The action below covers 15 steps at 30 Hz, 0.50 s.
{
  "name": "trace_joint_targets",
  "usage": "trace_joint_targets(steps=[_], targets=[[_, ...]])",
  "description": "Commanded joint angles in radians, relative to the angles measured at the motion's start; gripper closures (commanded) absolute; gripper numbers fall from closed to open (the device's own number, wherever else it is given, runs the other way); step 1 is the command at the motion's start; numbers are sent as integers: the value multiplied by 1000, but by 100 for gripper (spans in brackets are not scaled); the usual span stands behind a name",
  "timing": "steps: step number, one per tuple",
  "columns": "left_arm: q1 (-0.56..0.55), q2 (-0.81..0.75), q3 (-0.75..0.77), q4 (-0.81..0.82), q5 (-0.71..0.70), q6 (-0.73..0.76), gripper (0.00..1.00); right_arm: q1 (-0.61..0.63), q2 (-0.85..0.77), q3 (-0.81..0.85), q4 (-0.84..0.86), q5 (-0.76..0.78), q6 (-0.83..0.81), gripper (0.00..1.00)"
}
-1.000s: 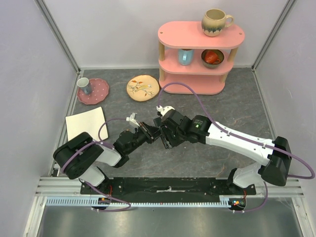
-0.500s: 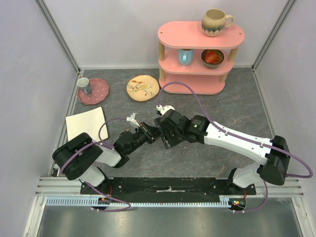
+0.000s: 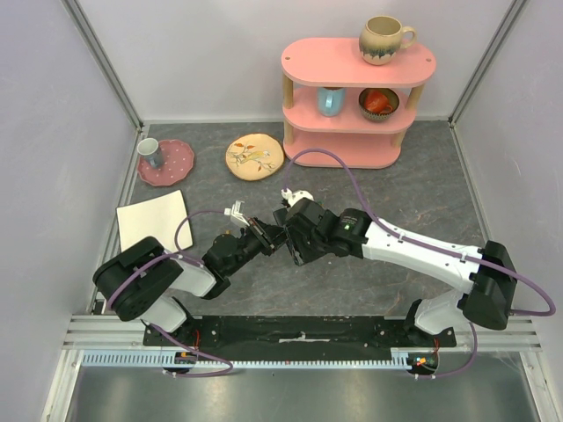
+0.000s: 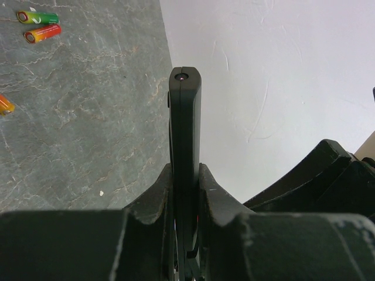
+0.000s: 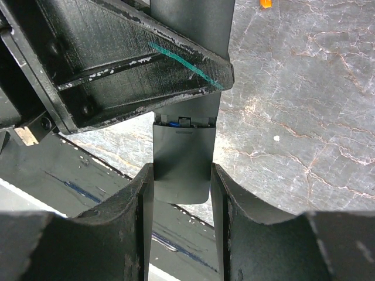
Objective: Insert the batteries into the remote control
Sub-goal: Load the battery cover into the remote control.
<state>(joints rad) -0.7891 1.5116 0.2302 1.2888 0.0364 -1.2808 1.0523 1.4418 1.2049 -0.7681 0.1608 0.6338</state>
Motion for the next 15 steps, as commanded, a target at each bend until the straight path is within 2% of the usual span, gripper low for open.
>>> trace_joint_targets(steps=[1, 15], targets=[[-12, -31, 24, 376, -32, 47, 98, 8, -17, -15, 30, 13, 35, 100], [-24, -53, 26, 376, -33, 57, 98, 9, -9, -42, 56, 5, 60, 100]])
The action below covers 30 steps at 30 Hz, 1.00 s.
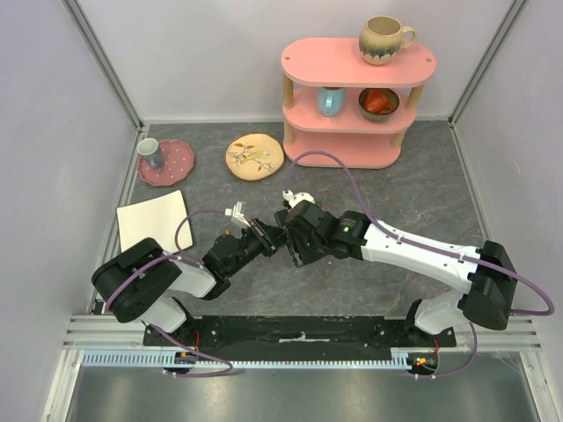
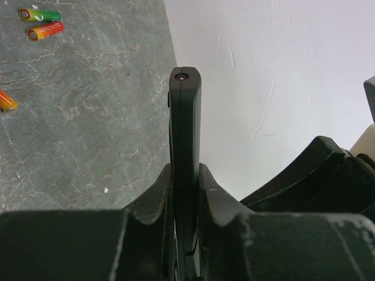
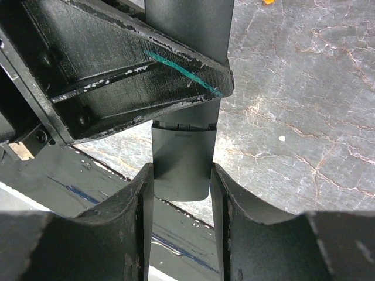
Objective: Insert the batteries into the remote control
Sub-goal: Load the battery cover into the remote control.
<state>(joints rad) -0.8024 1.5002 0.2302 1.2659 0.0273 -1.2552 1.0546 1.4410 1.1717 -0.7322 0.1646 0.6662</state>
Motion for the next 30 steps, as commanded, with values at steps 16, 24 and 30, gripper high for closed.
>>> trace_joint_targets(steps=[16, 24, 30], targets=[[-20, -58, 31, 400, -21, 22, 98, 7, 7, -26, 37, 1, 33, 100], [-44, -61, 38, 398, -17, 10, 98, 5, 12, -21, 37, 16, 29, 100], [-58, -70, 40, 398, -12, 5, 98, 5, 18, -18, 39, 26, 23, 100]])
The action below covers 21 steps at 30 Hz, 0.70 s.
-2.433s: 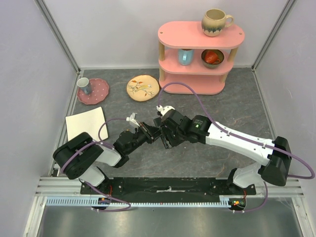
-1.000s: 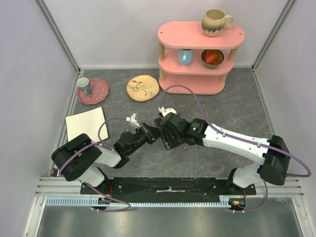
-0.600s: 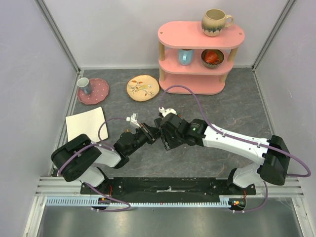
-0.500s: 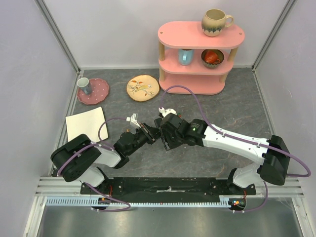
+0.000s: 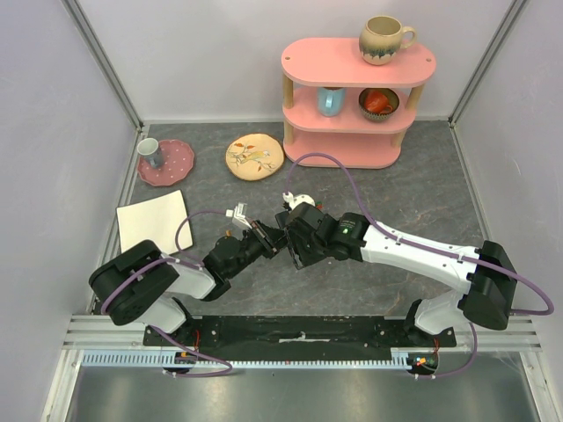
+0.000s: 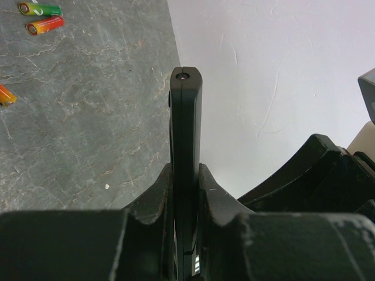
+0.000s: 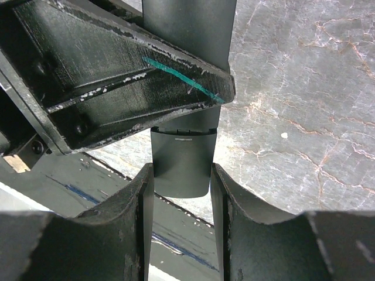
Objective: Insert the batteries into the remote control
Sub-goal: Load the battery cover into the remote control.
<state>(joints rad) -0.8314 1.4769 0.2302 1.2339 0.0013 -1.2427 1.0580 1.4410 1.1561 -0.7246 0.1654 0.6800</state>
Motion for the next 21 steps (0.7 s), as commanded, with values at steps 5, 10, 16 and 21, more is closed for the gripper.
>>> trace_joint_targets(steps=[5, 10, 16, 21], targets=[[-54, -55, 35, 429, 12, -12, 98, -1, 16, 7, 28, 43, 3, 100], [-75, -64, 31, 430, 5, -9, 98, -12, 16, 14, 28, 51, -8, 100], [-87, -69, 26, 429, 3, -9, 98, -23, 13, 17, 30, 59, -11, 100], [-107, -64, 27, 430, 0, -6, 98, -33, 12, 31, 31, 68, -17, 100]])
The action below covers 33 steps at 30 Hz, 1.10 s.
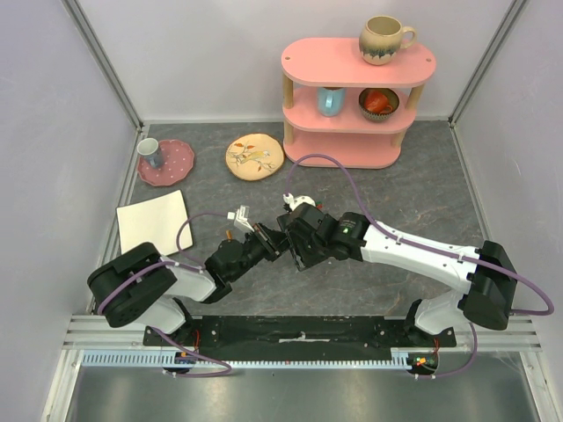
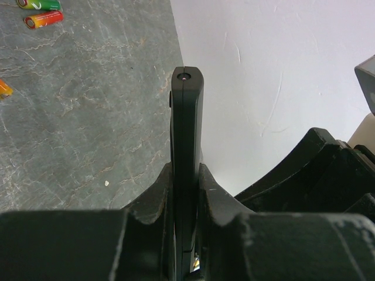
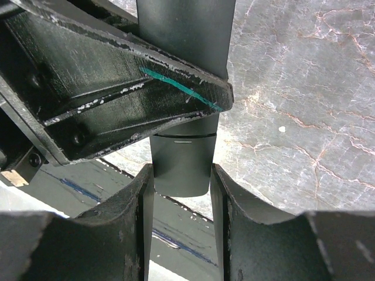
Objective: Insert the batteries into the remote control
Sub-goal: Load the battery cover into the remote control.
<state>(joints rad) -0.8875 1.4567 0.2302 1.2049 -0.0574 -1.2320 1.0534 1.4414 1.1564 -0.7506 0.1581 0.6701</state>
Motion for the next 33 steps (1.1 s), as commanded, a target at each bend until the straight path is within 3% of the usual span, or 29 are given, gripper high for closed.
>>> trace_joint_targets(steps=[1, 15, 22, 33], targets=[[-56, -44, 27, 458, 60, -18, 98, -30, 13, 37, 57, 78, -9, 100], [-80, -75, 5, 456, 5, 15, 98, -55, 10, 62, 57, 44, -56, 100], [-77, -111, 14, 359, -51, 92, 98, -55, -24, 32, 53, -37, -93, 73], [-45, -171, 52, 214, -94, 174, 98, -44, -64, 40, 5, -100, -130, 56]])
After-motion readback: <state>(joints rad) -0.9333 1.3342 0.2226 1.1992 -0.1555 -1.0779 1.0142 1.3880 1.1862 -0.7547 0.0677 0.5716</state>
